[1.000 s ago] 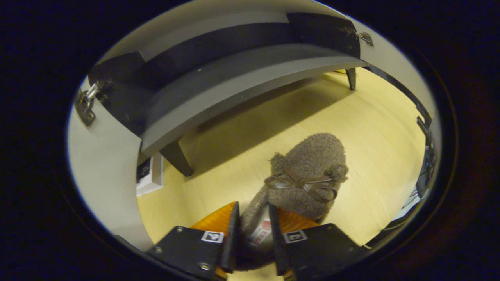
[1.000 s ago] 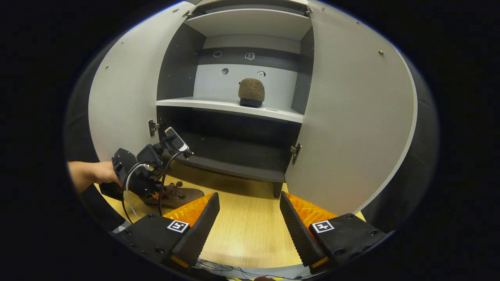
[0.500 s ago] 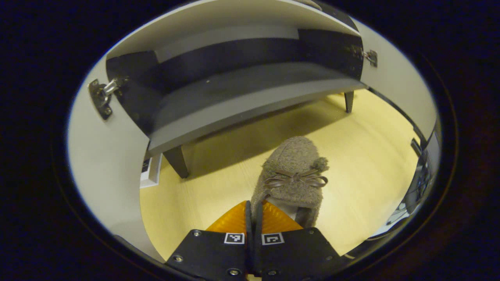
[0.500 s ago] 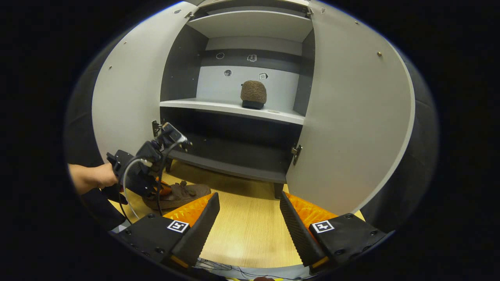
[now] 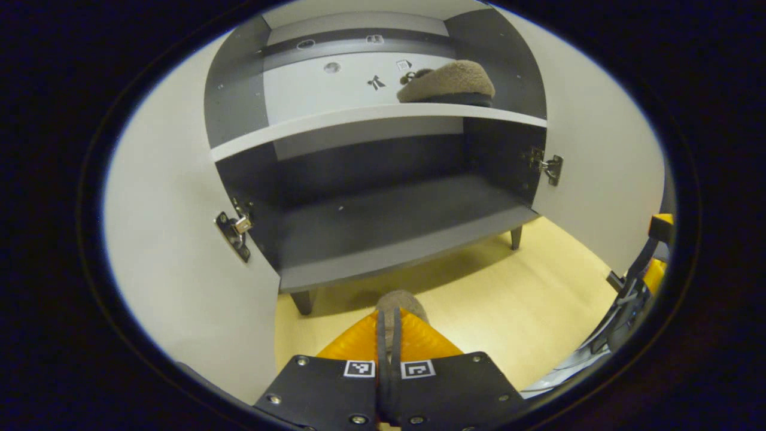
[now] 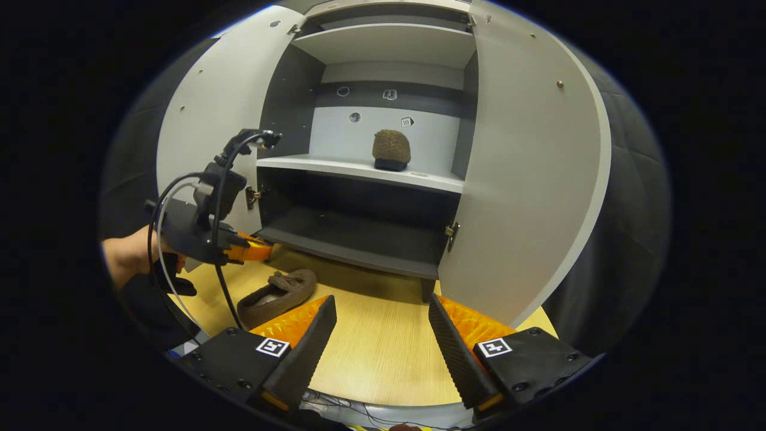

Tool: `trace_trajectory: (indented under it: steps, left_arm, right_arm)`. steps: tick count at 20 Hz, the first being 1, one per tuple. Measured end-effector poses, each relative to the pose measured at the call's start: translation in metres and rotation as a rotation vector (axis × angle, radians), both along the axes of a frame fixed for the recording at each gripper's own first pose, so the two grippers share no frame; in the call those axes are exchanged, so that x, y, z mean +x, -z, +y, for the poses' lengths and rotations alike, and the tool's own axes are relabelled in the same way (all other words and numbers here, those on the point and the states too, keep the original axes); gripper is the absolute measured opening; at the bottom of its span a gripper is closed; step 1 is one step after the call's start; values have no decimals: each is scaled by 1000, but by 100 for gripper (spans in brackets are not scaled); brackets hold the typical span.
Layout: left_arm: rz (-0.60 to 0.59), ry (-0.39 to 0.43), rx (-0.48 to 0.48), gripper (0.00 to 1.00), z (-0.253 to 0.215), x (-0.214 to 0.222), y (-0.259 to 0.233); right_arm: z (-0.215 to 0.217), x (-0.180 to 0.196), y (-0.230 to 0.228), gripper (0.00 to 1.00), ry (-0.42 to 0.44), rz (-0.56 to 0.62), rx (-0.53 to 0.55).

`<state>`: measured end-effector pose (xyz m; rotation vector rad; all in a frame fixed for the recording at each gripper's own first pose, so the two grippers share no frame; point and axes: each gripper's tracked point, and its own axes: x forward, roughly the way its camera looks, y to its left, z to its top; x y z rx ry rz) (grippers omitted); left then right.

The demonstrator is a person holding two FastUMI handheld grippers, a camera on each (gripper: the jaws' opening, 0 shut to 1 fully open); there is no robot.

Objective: Grab one shoe with the right hand and put it into the shoe cabinet, grab the other shoe with the left hand and put it into the shoe cabinet; then close the right door with the right hand and the left door with the left hand.

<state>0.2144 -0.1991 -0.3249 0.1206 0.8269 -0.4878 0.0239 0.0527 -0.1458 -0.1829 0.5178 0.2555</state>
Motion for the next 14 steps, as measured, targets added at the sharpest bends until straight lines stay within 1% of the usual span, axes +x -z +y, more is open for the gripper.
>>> trace_trajectory:
  steps: [2, 3, 4, 7, 8, 9, 10, 11, 12, 13, 14]
  left_arm:
    - [109, -59, 47, 2, 13, -12, 30]
    - [164, -74, 44, 2, 18, -24, 42]
    - [196, -79, 40, 3, 19, -31, 52]
    - [250, -56, 52, 48, 18, -43, 66]
    - [260, -55, 63, 49, 17, -42, 70]
    - [266, -58, 77, 54, 18, -43, 77]
    - [282, -66, 84, 49, 19, -44, 84]
    - [305, -72, 80, 49, 17, -46, 86]
    - [327, -63, 47, 49, 13, -46, 82]
    - [325, -70, 38, 59, 9, -43, 82]
    - [343, -61, 34, 33, 6, -42, 83]
  right_arm:
    - [-1, -4, -2, 98, -7, -7, 6]
    - [-4, -5, -1, 98, -5, -7, 4]
    - [-7, -6, -1, 98, -1, -6, 3]
    - [-15, -6, 6, 99, 24, 15, 3]
    - [-17, -6, 8, 99, 32, 25, 3]
    - [-18, -5, 9, 98, 37, 28, 2]
    - [-19, -4, 8, 98, 38, 28, -1]
    - [-19, -3, 6, 98, 37, 24, -8]
    - [-18, -2, 6, 98, 32, 20, -17]
    - [-17, -2, 5, 98, 26, 14, -28]
    - [-16, -2, 4, 98, 20, 10, -37]
